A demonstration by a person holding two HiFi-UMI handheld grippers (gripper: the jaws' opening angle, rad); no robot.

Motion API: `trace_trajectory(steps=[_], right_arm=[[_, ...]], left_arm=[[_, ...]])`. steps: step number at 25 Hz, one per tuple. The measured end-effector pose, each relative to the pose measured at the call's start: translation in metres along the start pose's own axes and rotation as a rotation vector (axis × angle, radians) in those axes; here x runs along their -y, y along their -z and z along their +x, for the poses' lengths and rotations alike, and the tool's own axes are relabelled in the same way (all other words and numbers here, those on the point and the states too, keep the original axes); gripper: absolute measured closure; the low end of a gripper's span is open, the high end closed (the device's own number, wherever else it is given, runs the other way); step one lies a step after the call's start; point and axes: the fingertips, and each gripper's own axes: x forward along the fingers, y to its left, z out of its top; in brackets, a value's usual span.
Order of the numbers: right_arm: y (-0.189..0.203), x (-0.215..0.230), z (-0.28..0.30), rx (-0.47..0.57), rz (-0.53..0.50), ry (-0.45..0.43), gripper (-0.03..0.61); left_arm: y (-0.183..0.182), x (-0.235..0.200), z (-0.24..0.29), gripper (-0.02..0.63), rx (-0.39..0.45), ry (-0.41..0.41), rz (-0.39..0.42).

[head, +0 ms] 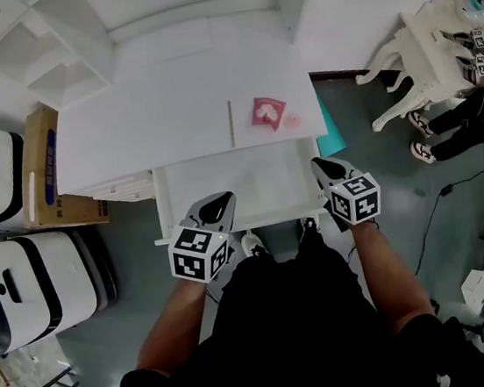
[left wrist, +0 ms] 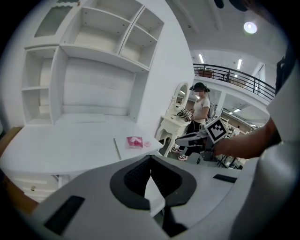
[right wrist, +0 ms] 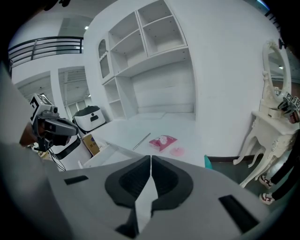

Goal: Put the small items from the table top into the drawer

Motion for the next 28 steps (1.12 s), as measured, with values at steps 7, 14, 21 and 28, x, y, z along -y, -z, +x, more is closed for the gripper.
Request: trace_trajectory(steps=[7,14,21,28], right_arm=[[0.002,0.027,0.031,-0.057,-0.080,-0.003,0.549],[0.000,0.052,0.073,-0.118,-0.208,-0.031,0.549],[0.001,0.070,0.109,-0.179,-0.305,-0.085,0.548],[0.003,0.083,0.146,-0.237,-0.377,-0.100,0.498]], left_arm=[[0.001,-0.012,0.008,0.604,0.005,-0.079,-0.064],[-0.003,-0.019,0.021,0.604,-0.012,-0.164,-0.108],[-0.003,-0.003,0.040,0.604,-0.033,-0.199,-0.151],[0.009,0.006,0.044,0.604,-0.050,-0.227,-0.187]])
